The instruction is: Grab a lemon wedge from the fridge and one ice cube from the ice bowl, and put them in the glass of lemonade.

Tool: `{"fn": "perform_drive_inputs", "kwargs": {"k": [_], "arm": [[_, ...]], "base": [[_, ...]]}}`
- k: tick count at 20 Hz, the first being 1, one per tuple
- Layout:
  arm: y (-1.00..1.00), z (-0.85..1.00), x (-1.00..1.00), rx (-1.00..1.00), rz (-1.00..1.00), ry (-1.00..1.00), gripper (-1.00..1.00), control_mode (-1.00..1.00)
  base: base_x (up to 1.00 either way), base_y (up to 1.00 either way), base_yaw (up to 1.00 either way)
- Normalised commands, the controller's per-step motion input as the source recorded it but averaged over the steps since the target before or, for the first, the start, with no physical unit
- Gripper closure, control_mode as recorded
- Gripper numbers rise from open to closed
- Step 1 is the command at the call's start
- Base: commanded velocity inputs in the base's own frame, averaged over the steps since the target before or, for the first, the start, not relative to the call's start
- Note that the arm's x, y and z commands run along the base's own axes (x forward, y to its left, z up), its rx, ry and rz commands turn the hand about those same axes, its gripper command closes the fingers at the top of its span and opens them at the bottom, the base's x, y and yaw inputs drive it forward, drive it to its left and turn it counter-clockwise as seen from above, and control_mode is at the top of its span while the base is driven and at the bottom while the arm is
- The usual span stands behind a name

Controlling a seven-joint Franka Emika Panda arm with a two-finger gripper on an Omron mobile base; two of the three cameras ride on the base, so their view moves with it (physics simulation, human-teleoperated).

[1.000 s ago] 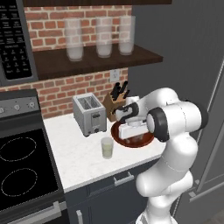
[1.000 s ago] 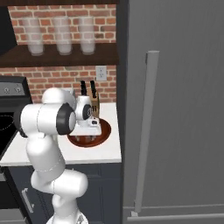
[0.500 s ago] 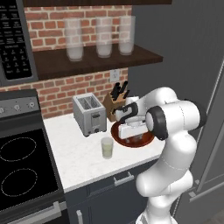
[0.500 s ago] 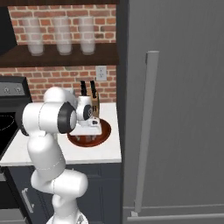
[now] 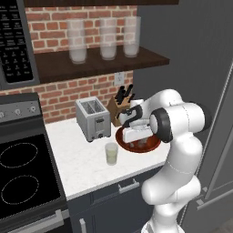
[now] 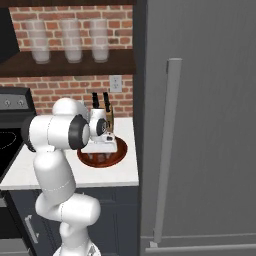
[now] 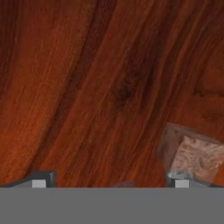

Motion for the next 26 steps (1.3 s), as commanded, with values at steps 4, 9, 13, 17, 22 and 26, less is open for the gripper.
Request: {"fn": "perform_drive_inputs", "kwargs": {"k": [4, 9, 13, 17, 22, 26], "arm": [[0.0, -0.17, 0.0, 0.0, 0.0, 0.0, -1.0, -1.0], [0.0, -0.1, 0.0, 0.0, 0.0, 0.0, -1.0, -1.0], [0.0, 0.0, -0.04, 0.0, 0.0, 0.0, 1.0, -1.0], [0.0, 0.0, -0.1, 0.0, 0.0, 0.0, 1.0, -1.0], [0.0, -0.03, -0.16, 0.0, 0.0, 0.02, 1.0, -1.0], [0.0, -0.04, -0.1, 0.0, -0.02, 0.02, 1.0, -1.0]], "base": [[0.0, 0.0, 0.0], [0.0, 0.0, 0.0], [0.0, 0.0, 0.0], [0.0, 0.0, 0.0], [0.0, 0.0, 0.0], [0.0, 0.0, 0.0]]}}
